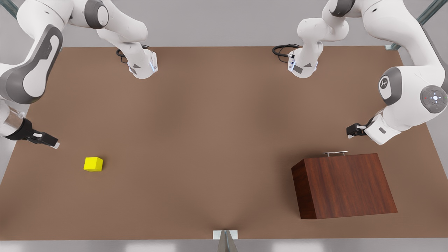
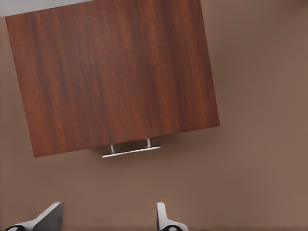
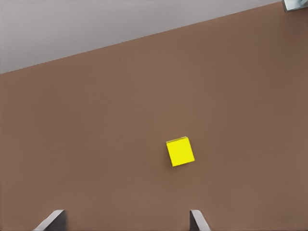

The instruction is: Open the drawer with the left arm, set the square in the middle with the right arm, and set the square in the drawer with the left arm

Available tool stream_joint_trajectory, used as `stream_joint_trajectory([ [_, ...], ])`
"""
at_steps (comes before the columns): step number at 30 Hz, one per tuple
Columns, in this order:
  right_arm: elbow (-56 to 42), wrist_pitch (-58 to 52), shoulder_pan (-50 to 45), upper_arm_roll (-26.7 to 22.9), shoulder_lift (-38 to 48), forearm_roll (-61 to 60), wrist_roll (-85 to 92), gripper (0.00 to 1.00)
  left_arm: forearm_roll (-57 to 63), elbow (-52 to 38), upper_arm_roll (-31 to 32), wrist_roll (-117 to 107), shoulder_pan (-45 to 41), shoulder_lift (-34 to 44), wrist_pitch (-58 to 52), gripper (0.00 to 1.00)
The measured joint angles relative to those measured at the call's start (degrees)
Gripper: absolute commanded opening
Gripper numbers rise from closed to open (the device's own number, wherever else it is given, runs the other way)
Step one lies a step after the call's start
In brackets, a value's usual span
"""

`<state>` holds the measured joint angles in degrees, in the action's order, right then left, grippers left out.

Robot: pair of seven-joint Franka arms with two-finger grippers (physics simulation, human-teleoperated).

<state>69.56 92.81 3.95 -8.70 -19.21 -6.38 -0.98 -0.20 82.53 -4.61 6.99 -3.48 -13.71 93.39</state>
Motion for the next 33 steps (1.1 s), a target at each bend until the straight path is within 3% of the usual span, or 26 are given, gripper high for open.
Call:
stream_joint_trajectory([
  [2, 0.3, 2.2, 0.2, 0.1, -0.5, 0.0, 0.1, 1.00, 0.1, 0.1, 0.0, -3.5, 0.0, 0.0, 0.6, 1.00],
  [4, 0.4, 1.9, -0.6, 0.3, -0.3, 2.5, -0.1, 1.00, 0.0, 6.0, 0.0, -19.9, -0.2, 2.8, 5.7, 1.00],
  [6, -0.1, -1.4, -1.6, 0.4, 0.2, 5.4, 0.4, 1.00, -0.2, 21.1, 0.0, -39.9, 0.0, 11.1, 19.5, 1.00],
  [11, 1.6, -2.4, -4.8, 1.1, -0.8, 5.8, 4.5, 1.00, -0.7, 46.5, 0.4, -70.2, -0.8, 19.7, 47.9, 1.00],
  [13, 11.8, 8.9, -5.3, 1.2, 1.6, 5.6, 4.6, 1.00, -0.8, 51.7, 0.5, -77.4, -0.9, 19.1, 56.2, 1.00],
  [15, 29.9, 24.2, -6.0, 1.3, 8.1, 5.5, 4.3, 1.00, -0.9, 53.1, 0.5, -83.5, -0.4, 17.6, 59.0, 1.00],
  [17, 37.5, 32.1, -6.0, 1.3, 8.7, 5.5, 0.0, 1.00, -0.9, 53.1, 0.4, -91.0, -0.8, 15.7, 60.4, 1.00],
  [24, 40.4, 36.8, -1.7, 0.5, 0.5, 5.1, -0.4, 1.00, -1.0, 54.0, 0.4, -92.3, -1.2, 11.4, 64.9, 1.00],
  [26, 42.6, 41.0, 0.2, 0.4, -1.1, -0.3, 6.6, 1.00, -1.0, 53.9, 0.5, -92.6, -0.8, 10.2, 66.0, 1.00],
  [29, 40.0, 45.8, 1.6, 0.3, -8.0, -3.5, 17.4, 1.00, -1.0, 53.9, 0.5, -93.1, -0.6, 8.7, 67.5, 1.00],
  [33, 36.7, 45.3, 2.5, 0.1, -10.3, -2.9, 19.7, 1.00, -1.0, 53.8, 0.4, -93.1, -0.7, 7.2, 68.5, 1.00],
])
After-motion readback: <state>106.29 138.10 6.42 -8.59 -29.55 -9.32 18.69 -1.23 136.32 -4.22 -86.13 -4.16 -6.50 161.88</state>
